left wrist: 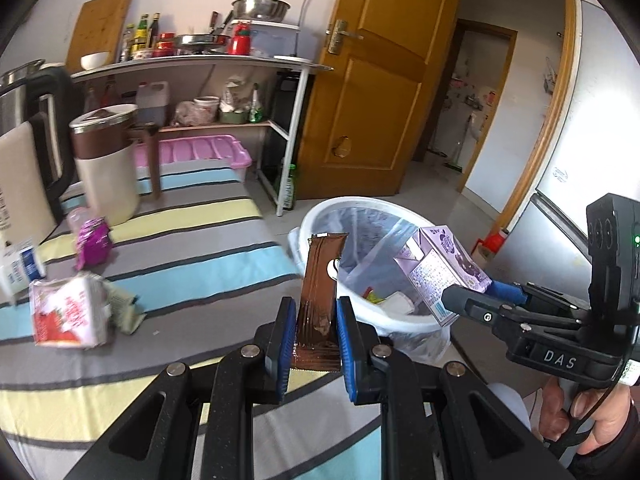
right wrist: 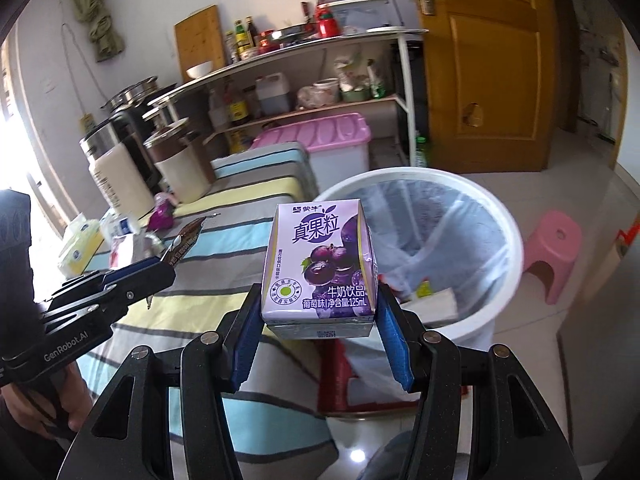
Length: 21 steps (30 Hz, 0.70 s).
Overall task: Collect trash
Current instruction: 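Carry the brown wrapper and purple carton over the white bin with both tools, then open both grippers to drop the wrapper and carton into the bin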
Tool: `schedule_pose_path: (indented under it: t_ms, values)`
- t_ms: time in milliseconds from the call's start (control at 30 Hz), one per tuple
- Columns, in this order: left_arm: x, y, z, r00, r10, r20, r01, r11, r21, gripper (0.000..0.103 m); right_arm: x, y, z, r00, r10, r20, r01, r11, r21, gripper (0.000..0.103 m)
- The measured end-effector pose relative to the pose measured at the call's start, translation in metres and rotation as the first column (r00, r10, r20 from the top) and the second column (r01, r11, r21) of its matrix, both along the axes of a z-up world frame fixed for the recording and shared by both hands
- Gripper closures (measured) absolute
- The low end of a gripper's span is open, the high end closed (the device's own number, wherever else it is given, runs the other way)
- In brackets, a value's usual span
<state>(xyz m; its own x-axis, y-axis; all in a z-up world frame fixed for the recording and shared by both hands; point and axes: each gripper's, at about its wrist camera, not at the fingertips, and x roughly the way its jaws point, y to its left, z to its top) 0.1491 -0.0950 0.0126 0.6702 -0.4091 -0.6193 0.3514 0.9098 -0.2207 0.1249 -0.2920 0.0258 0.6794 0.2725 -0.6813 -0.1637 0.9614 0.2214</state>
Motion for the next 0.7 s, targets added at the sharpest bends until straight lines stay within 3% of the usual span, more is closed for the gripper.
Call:
schedule_pose_path:
  t_ms: [700]
  values:
    - [0.062,-0.072,-0.030,0.991,-0.115,-0.066,0.116,0.993,0.007,0.082,0.033,-0.054,-0.033,0.991,-0.108,-0.073,0.106,0.994,-0.033,0.047]
